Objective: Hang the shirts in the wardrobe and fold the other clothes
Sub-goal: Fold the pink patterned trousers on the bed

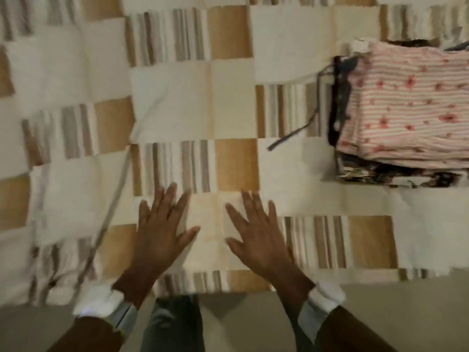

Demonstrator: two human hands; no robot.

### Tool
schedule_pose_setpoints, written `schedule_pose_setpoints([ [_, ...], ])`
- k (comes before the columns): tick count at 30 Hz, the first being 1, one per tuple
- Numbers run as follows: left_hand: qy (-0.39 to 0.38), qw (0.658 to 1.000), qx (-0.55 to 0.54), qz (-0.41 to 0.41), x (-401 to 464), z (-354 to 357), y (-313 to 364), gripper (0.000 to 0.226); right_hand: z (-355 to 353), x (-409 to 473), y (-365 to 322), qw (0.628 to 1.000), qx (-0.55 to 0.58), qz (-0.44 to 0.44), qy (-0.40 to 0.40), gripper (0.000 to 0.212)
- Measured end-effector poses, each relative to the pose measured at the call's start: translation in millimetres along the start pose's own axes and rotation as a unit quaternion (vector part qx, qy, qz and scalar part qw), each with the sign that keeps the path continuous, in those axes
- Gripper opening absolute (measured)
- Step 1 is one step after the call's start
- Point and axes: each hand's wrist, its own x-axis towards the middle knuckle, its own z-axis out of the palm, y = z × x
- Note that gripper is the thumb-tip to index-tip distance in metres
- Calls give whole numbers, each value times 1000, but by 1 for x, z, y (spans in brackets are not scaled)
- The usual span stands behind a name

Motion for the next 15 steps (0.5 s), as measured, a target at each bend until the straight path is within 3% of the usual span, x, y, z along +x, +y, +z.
schedule_pose_setpoints([
  [3, -109, 980, -144, -86, -65, -7, -62, 78, -5, -10, -47, 992, 33, 91, -84, 84],
  [5, -152, 933, -301, -125, -81, -28, -84, 41, -44, -1, -77, 967, 122, 166, -151, 72],
  [6, -143, 915, -346, -152, -84, -46, -93, 27, -66, 2, -93, 955, 172, 186, -152, 61],
  [10, -28, 890, -413, -194, -113, -164, -128, 25, -163, -3, -196, 961, 229, 154, -13, 27],
  [12, 16, 882, -430, -193, -121, -212, -129, 20, -194, -7, -228, 956, 256, 143, -8, 14],
  [15, 95, 849, -479, -204, -149, -283, -143, 14, -236, -5, -311, 922, 358, 147, -24, 15],
])
